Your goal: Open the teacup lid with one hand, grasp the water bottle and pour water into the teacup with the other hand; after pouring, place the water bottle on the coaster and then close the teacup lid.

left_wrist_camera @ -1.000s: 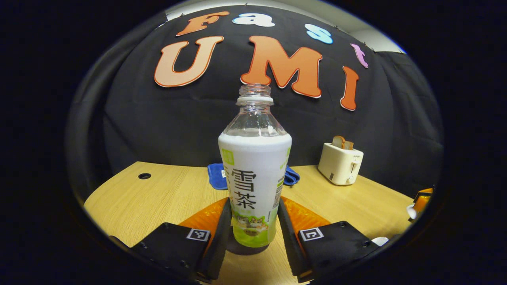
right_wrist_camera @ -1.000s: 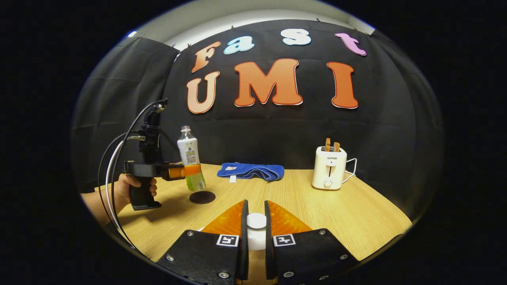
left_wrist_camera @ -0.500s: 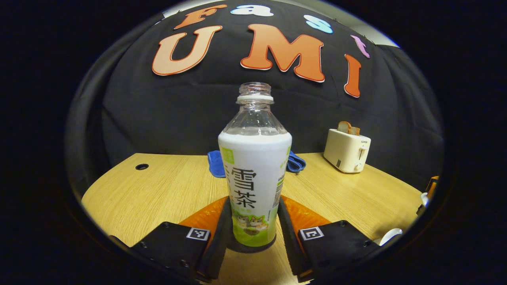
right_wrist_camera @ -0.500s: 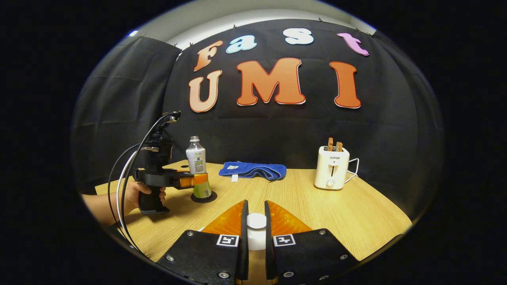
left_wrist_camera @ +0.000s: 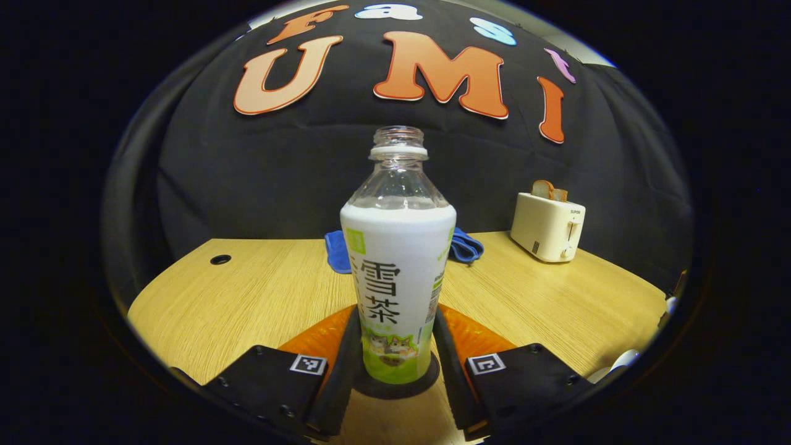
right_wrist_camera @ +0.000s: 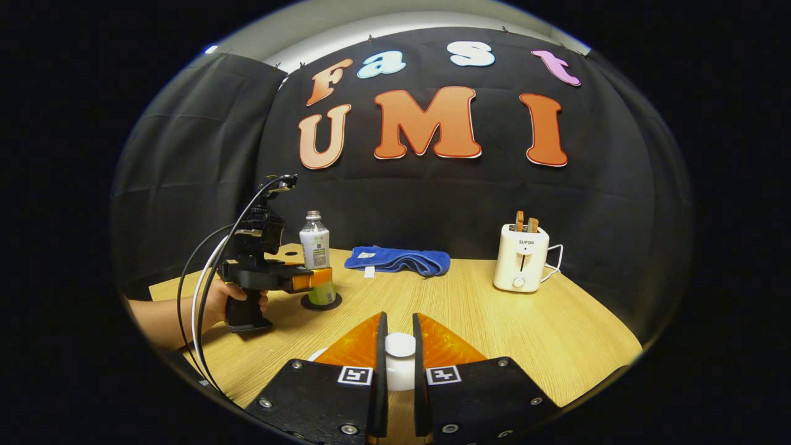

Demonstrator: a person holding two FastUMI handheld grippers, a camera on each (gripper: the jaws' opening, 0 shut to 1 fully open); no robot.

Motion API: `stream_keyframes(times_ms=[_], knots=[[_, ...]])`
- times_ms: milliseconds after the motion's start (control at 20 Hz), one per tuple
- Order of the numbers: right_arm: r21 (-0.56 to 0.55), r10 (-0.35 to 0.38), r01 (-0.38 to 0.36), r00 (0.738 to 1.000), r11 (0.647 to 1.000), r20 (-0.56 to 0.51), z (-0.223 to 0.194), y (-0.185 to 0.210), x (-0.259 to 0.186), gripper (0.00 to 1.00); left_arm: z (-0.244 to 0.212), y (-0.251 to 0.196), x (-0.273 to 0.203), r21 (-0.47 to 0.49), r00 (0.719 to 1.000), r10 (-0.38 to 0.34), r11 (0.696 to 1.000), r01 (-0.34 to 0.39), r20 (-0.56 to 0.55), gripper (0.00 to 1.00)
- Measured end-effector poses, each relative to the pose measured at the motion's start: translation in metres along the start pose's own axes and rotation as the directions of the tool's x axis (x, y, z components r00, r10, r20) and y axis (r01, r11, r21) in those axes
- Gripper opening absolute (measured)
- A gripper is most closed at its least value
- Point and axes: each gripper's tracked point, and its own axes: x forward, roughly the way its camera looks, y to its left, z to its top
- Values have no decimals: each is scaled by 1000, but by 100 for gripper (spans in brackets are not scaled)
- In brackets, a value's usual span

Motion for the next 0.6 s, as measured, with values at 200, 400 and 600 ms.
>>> stream_keyframes(times_ms=[200,400,600], knots=[[-7,14,-14,1000,1000,0,0,8,0,17,-9,6,-5,23,999,39,999,-39,-27,83],[-8,10,-10,1000,1000,-14,-5,9,0,17,-5,7,-17,33,999,52,998,-52,-15,99],[-19,33,-34,999,999,-22,-12,22,3,17,5,-2,-48,82,998,61,995,-64,33,99]])
